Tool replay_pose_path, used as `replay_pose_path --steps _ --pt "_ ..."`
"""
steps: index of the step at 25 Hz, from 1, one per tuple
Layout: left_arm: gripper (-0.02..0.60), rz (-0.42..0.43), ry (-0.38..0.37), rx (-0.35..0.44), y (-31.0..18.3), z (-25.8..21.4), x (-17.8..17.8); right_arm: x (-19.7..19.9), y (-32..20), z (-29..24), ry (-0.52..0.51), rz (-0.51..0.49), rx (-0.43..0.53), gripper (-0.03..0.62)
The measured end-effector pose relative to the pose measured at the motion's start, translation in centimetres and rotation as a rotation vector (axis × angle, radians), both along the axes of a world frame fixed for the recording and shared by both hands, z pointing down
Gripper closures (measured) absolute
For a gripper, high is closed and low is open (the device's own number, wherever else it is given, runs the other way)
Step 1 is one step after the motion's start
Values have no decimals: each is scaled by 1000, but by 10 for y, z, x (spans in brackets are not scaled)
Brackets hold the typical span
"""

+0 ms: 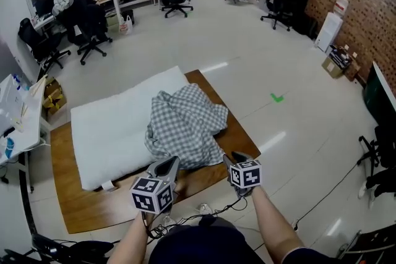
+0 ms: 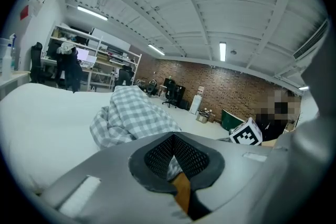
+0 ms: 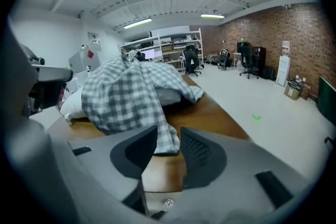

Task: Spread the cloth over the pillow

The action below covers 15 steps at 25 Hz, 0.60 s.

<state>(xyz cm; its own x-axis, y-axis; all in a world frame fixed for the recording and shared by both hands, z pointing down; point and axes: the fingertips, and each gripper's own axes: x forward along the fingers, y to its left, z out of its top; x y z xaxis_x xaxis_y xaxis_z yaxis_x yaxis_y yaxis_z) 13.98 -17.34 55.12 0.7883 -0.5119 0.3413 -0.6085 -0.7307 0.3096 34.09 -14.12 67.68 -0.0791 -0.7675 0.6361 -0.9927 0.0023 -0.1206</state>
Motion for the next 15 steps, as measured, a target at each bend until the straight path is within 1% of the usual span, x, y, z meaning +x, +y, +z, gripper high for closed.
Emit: replay_pose_path --steps 1,2,5,7,10,11,13,15 --pt "571 1 -7 -4 2 1 -1 -1 1 12 -13 -2 -26 432" --pt "571 2 -14 -8 4 2 -3 -4 1 21 -24 -8 -42 394" --pt "571 1 -35 -18 9 6 -9 -8 -7 31 -36 -23 -35 393" --pt "571 -4 -45 -22 10 7 -14 -10 -17 33 -46 -33 -31 370" --pt "571 -13 -56 -23 10 7 -20 -16 -23 44 -75 -71 -79 370" --pt "571 -17 -58 -24 9 7 -23 -18 -21 48 -79 -86 -99 379" --pt "571 -26 -57 -26 8 7 -28 -21 -18 50 -63 -107 -117 488" --pt "571 -30 -53 -25 5 7 -30 -23 -19 45 -43 -116 -108 548"
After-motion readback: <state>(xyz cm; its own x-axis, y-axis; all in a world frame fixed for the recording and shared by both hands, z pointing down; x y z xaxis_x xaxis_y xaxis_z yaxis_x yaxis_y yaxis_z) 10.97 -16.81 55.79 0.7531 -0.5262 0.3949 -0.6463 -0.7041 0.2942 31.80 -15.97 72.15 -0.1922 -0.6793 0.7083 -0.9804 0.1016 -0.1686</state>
